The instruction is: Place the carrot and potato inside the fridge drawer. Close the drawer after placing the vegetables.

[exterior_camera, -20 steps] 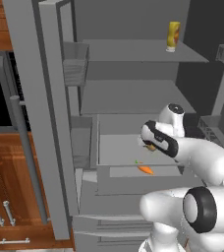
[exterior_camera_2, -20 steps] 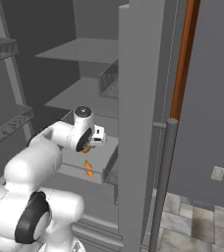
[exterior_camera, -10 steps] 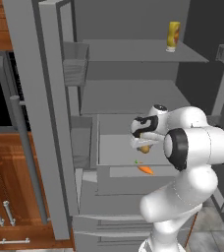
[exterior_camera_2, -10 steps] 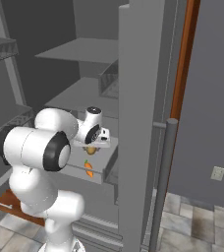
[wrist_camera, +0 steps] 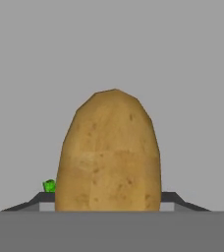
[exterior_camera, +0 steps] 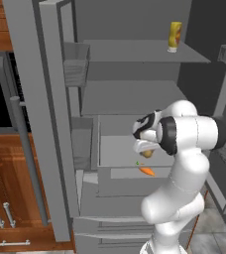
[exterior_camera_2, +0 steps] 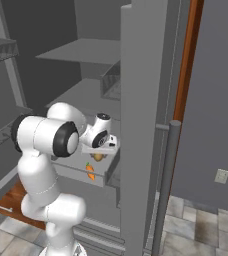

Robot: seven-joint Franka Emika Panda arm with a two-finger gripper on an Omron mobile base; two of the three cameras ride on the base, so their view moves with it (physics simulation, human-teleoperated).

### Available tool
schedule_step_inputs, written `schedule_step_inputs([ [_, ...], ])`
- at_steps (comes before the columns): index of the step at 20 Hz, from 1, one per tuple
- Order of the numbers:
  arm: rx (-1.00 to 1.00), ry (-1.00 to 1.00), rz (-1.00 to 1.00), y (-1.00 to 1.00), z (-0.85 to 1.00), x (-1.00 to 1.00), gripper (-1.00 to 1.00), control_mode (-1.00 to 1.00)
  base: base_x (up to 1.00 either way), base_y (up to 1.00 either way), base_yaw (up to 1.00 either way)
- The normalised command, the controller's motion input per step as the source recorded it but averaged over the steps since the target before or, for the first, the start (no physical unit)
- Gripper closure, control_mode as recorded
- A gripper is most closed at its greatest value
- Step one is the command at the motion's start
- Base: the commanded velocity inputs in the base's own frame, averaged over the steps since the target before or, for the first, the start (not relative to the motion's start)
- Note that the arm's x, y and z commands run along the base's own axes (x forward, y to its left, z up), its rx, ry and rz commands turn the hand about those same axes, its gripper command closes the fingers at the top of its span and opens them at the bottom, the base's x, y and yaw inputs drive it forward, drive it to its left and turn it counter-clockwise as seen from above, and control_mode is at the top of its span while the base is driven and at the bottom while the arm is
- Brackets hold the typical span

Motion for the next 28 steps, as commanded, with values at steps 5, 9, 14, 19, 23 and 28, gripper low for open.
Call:
schedule_step_inputs([
  [5, 0.0, 0.03, 0.0, 0.0, -0.37, 0.1, 1.0, -1.0, 0.0, 0.0, 0.0],
  [9, 0.0, 0.04, 0.0, 0.0, -0.29, 0.11, -1.0, -1.0, 0.0, 0.0, 0.0],
  [14, 0.0, 0.02, 0.0, -0.02, -0.19, 0.02, -1.0, -1.0, 0.0, 0.0, 0.0],
  [19, 0.0, 0.02, 0.0, 0.0, 0.24, 0.0, -1.0, -1.0, 0.0, 0.0, 0.0],
  [23, 0.0, -0.02, 0.0, 0.0, 0.81, -0.04, -1.0, -1.0, 0.0, 0.0, 0.0],
  [28, 0.0, -0.08, 0.0, 0.14, 1.0, -0.34, -1.0, -1.0, 0.0, 0.0, 0.0],
])
